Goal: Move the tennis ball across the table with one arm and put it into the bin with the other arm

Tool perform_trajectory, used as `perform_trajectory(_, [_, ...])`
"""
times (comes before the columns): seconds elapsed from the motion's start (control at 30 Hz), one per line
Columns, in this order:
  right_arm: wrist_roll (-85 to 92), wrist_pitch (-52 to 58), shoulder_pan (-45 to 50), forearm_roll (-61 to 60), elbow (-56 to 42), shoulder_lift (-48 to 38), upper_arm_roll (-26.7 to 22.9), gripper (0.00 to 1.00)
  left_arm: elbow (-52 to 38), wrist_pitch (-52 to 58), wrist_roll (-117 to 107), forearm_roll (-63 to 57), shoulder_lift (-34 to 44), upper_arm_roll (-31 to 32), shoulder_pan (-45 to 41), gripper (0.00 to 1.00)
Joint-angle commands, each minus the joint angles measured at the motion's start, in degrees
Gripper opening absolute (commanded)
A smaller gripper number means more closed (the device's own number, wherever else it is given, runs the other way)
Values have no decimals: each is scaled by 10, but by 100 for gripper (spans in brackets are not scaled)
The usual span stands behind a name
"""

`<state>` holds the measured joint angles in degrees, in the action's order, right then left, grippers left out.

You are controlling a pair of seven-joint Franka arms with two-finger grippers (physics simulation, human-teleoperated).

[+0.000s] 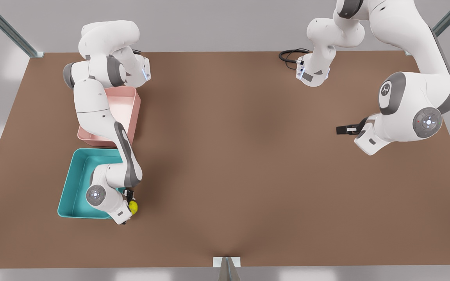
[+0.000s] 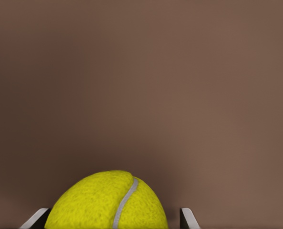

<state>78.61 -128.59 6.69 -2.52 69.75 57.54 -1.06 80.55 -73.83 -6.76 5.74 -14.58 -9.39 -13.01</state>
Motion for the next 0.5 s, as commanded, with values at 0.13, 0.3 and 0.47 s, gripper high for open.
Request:
perform_trajectory(0.13, [28, -11, 1, 1, 2, -1, 0, 100, 4, -8, -6, 0, -5, -1, 9, 100])
perform_trajectory(0.3, [28, -15, 1, 1, 2, 0, 0, 97, 3, -7, -6, 1, -9, -1, 13, 100])
perform_trajectory(0.47, [28, -19, 2, 1, 1, 7, 2, 73, 3, -7, -6, 1, -10, -1, 13, 100])
